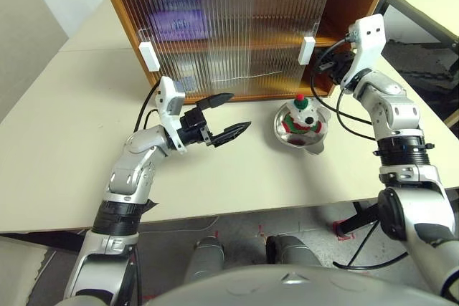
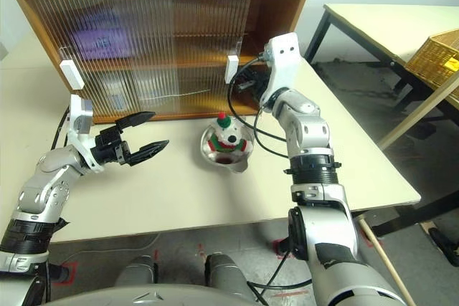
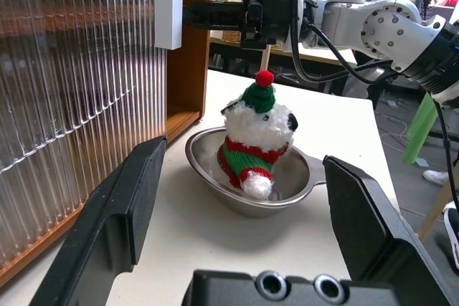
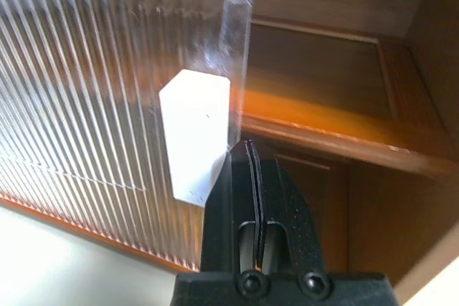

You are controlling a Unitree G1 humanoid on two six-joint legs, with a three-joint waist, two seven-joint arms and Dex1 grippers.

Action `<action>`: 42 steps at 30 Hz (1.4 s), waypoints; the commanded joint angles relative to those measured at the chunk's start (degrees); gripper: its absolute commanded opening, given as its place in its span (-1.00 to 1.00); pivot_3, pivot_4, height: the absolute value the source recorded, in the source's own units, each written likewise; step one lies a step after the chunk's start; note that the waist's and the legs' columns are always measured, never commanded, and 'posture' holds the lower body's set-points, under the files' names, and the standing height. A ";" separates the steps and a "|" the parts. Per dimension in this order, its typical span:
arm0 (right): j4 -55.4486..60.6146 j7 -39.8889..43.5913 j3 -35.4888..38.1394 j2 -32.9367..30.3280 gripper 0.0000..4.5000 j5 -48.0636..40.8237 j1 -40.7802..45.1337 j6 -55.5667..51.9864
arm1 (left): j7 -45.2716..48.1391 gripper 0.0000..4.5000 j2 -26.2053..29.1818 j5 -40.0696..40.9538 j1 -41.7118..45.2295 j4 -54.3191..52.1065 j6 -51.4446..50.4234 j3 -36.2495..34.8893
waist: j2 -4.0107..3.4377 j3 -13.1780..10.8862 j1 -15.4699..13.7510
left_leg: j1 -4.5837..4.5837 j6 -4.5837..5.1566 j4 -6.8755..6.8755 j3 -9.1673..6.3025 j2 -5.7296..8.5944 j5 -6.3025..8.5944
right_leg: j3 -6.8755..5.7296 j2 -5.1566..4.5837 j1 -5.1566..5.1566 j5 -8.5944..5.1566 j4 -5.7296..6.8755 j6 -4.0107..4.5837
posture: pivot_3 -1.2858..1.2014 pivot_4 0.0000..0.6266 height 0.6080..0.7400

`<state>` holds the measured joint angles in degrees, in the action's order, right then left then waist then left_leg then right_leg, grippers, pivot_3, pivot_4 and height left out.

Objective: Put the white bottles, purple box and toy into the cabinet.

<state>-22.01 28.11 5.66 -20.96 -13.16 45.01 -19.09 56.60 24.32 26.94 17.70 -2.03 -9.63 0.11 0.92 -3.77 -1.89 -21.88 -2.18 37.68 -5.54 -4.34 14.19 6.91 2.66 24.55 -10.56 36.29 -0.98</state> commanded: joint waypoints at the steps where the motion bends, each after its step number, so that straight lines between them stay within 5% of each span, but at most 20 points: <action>1: 2.56 0.62 -1.55 1.37 -0.98 -0.24 0.40 -1.51 | 0.00 1.00 -0.10 -0.46 -0.48 -0.50 0.68 0.40 | 0.00 0.00 -0.01 | 0.00 0.00 0.00 -0.01 0.00 0.00 | -0.01 0.01 0.00 0.00 0.00 0.00 | 0.12 -0.81 1.00; 12: 10.25 -1.17 -4.64 8.11 -0.98 -0.63 -0.31 -7.35 | -0.08 1.00 -0.30 -0.47 -0.81 -0.71 0.77 0.57 | 0.00 0.00 0.07 | 0.01 0.00 0.01 -0.04 -0.02 0.00 | 0.01 0.09 0.05 0.06 0.01 0.03 | 0.12 -0.79 1.00; 30: 5.81 -1.49 -6.65 14.27 -0.98 0.48 2.35 -5.36 | -0.70 1.00 -0.12 -0.37 -0.45 -1.34 0.21 0.48 | -0.01 0.00 0.06 | -0.08 -0.05 -0.10 -0.16 -0.04 0.03 | 0.10 0.14 0.29 0.14 0.01 0.17 | 0.12 -0.78 1.00; 42: 7.51 -2.08 -4.92 11.32 -0.98 0.51 1.08 -5.13 | -0.56 1.00 -0.56 -0.49 0.81 -0.36 0.22 1.07 | -0.01 0.00 0.17 | -0.09 -0.07 -0.12 -0.29 -0.07 0.04 | 0.16 0.31 0.37 0.20 0.00 0.26 | 0.10 -0.78 1.00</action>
<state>-15.76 26.35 -0.23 -8.69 -12.90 46.65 -24.36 55.81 23.83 26.81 17.91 -2.32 -9.24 0.62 0.91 -3.77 -1.72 -21.98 -2.25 37.56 -5.83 -4.41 14.23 7.08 2.97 24.92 -10.36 36.29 -0.72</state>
